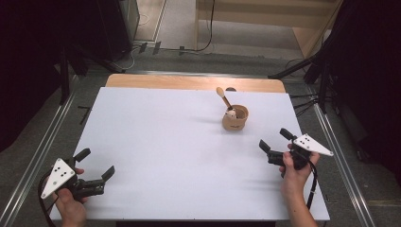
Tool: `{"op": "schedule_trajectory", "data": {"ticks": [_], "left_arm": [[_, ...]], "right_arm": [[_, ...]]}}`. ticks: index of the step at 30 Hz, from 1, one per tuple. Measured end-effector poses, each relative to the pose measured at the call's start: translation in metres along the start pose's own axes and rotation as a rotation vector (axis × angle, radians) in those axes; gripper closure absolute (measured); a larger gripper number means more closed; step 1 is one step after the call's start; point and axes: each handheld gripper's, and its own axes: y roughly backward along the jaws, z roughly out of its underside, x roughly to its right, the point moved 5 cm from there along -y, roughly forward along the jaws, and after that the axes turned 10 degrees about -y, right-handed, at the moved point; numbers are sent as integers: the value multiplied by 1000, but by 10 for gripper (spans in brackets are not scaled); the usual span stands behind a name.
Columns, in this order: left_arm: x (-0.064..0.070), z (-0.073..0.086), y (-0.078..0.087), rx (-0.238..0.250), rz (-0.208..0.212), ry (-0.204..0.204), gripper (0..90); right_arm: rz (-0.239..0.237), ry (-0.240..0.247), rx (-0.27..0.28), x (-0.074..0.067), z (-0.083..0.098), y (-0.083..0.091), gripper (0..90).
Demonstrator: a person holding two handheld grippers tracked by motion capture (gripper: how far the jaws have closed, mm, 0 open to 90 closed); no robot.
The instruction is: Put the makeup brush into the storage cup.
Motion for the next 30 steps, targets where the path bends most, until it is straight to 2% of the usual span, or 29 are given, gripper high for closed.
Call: {"op": "schedule_trajectory", "data": {"ticks": [5,15,24,30], "left_arm": [[0,-1,1,4,-1,0,0],[-1,-2,2,9,-1,1,0],[0,-2,1,9,2,-1,0],[0,-3,1,11,-1,1,0]], "right_arm": [[9,-11,-7,0,11,13,0],[20,-7,13,-5,23,43,0],[57,-17,16,-1,33,64,0],[65,-27,0,1,43,76,0]]}}
